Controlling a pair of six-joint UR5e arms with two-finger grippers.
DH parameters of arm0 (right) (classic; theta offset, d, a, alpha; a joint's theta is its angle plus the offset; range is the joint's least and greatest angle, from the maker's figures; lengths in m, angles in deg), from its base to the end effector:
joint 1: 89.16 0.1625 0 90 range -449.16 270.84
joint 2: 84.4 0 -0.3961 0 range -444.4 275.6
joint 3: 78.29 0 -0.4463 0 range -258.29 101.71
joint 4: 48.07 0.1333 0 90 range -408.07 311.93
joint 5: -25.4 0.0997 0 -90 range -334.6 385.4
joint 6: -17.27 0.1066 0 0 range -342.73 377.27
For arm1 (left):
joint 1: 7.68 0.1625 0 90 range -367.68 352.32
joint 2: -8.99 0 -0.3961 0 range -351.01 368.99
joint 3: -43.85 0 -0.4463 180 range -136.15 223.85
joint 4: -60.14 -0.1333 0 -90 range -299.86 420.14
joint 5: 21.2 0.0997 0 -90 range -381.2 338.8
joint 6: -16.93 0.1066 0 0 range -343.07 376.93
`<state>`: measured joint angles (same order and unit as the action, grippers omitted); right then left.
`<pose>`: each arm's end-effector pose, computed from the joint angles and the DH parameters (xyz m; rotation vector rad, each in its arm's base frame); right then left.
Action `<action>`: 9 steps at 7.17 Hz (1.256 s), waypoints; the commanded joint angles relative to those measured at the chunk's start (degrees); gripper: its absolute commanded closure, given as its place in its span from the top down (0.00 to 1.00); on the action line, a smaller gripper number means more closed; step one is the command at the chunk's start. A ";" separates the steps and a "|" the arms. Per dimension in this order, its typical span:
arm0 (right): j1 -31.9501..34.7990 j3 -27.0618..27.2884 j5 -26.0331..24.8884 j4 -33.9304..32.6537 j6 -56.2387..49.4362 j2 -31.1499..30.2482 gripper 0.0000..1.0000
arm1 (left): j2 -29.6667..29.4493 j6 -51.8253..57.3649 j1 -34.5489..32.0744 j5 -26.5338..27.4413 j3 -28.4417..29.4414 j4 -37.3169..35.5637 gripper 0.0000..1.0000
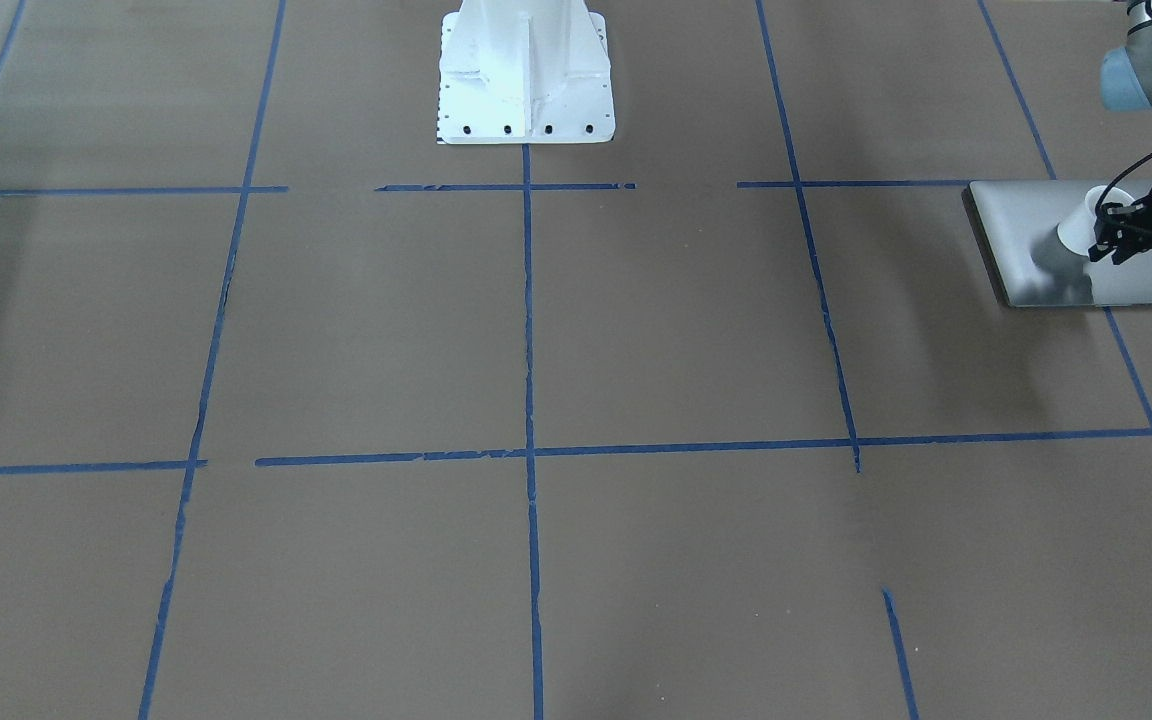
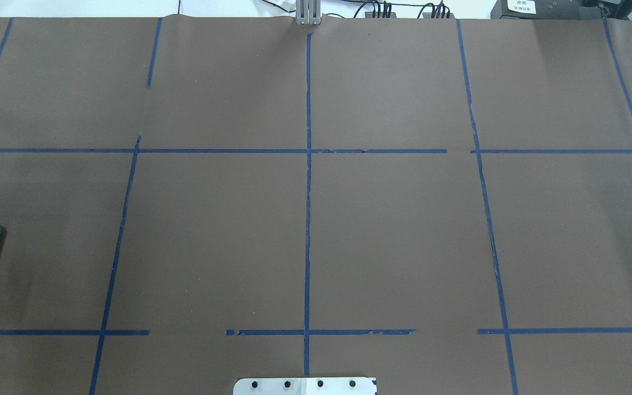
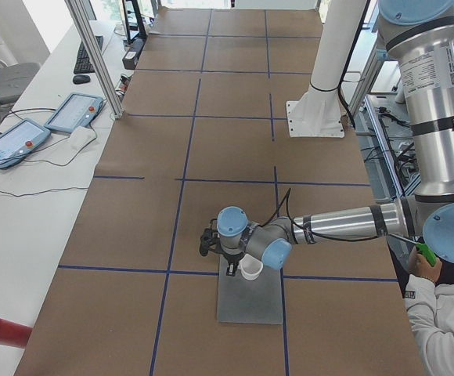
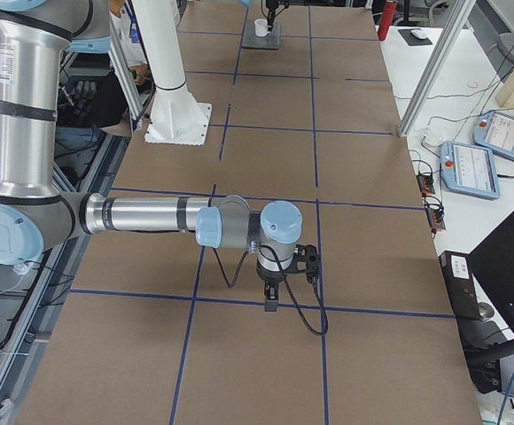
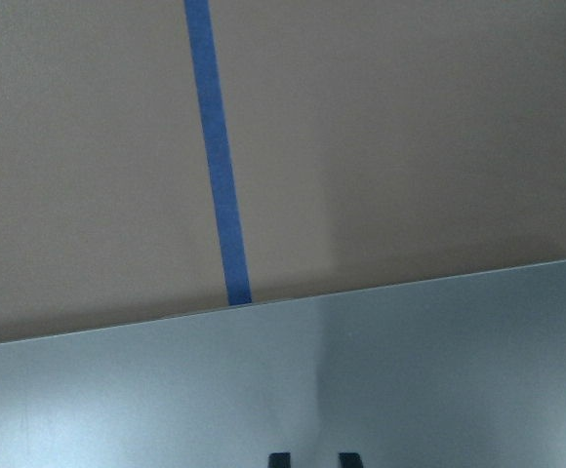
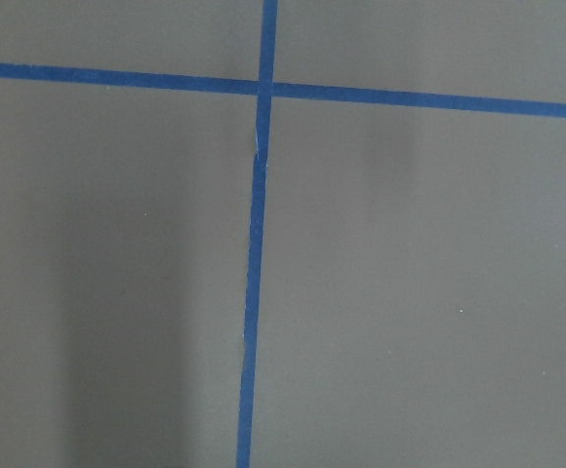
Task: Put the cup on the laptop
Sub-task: 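Lower the held cup with the left gripper onto the silver laptop lid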
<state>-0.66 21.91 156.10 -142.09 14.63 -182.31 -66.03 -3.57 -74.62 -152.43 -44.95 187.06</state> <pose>0.0510 -0.4902 0.6208 -0.0218 -0.7106 -0.0585 0.1174 -0.4368 0.7092 0.0575 0.7897 0.1725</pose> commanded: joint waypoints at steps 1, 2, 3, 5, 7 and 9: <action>0.00 0.00 0.00 0.07 0.00 0.00 1.00 | -0.29 3.00 -0.73 1.59 -0.66 -0.18 1.00; 0.00 0.00 0.00 0.07 0.00 0.00 1.00 | -0.47 7.27 -6.83 1.07 -2.23 -1.23 1.00; 0.00 0.00 0.00 -0.02 0.00 0.00 1.00 | -1.17 12.62 -12.89 0.89 -5.12 -8.46 1.00; 0.00 0.00 0.00 -0.02 0.00 0.00 1.00 | -10.34 21.53 -21.52 0.89 -11.19 -31.81 1.00; 0.00 0.00 -0.09 -0.02 0.00 0.00 1.00 | -12.78 26.62 -28.91 0.54 -12.61 -41.21 1.00; 0.00 0.00 0.00 -0.02 0.00 0.00 1.00 | -10.51 31.63 -31.93 -1.55 -12.62 -43.78 1.00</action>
<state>-0.66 21.90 156.03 -142.08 14.63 -182.31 -77.96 24.71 -104.47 -152.38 -57.46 144.97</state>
